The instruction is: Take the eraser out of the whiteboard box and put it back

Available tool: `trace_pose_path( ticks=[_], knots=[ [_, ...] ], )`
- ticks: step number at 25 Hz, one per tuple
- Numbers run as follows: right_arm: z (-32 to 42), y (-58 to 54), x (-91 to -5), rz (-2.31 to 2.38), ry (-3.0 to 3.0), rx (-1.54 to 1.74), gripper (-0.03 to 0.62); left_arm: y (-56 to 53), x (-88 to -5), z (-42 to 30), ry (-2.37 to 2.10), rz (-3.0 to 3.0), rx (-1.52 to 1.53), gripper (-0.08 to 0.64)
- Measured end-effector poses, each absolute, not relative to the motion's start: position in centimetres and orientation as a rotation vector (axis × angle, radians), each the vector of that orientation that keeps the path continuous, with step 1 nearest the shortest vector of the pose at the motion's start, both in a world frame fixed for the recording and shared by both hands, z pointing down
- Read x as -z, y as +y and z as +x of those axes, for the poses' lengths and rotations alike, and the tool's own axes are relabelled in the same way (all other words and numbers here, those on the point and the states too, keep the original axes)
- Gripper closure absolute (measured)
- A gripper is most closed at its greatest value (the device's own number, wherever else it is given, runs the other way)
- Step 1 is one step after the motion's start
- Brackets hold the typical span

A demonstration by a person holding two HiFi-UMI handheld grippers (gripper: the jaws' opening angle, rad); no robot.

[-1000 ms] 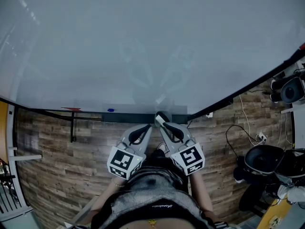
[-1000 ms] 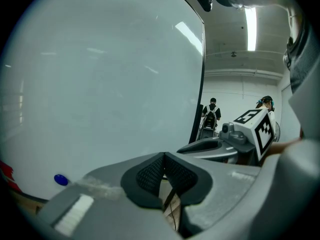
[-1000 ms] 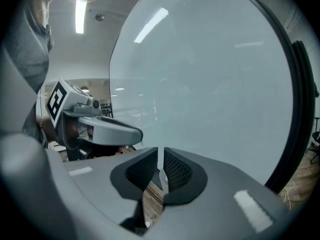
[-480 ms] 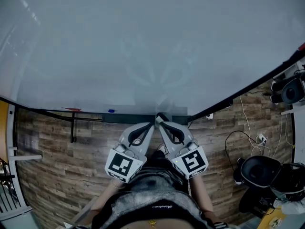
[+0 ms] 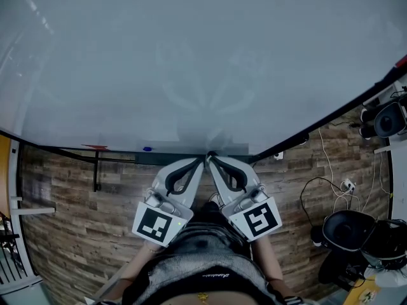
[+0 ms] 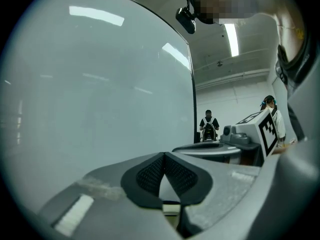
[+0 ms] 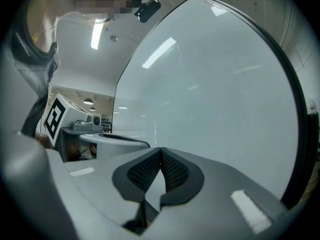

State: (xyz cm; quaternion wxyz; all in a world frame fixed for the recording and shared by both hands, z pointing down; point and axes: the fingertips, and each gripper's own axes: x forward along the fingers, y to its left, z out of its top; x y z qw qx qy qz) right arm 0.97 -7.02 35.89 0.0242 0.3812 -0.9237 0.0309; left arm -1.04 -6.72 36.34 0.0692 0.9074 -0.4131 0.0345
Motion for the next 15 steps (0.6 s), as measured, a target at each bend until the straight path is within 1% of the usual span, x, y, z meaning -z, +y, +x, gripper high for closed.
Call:
trace_pose_path(
  ticks=[6,15],
  knots=[
    [0.8,-7.1,-34.3,1.191,-2.875,-0.045,0.591,-6.8,-35.2,-1.5,-1.263,2.748,-0.087,0.558],
    [0.6,-7.1,-34.5,1.182,-2.861,-0.042,0.592,-6.8,-35.3,-1.3,-1.251,2.753,-0.089,0.558]
  ],
)
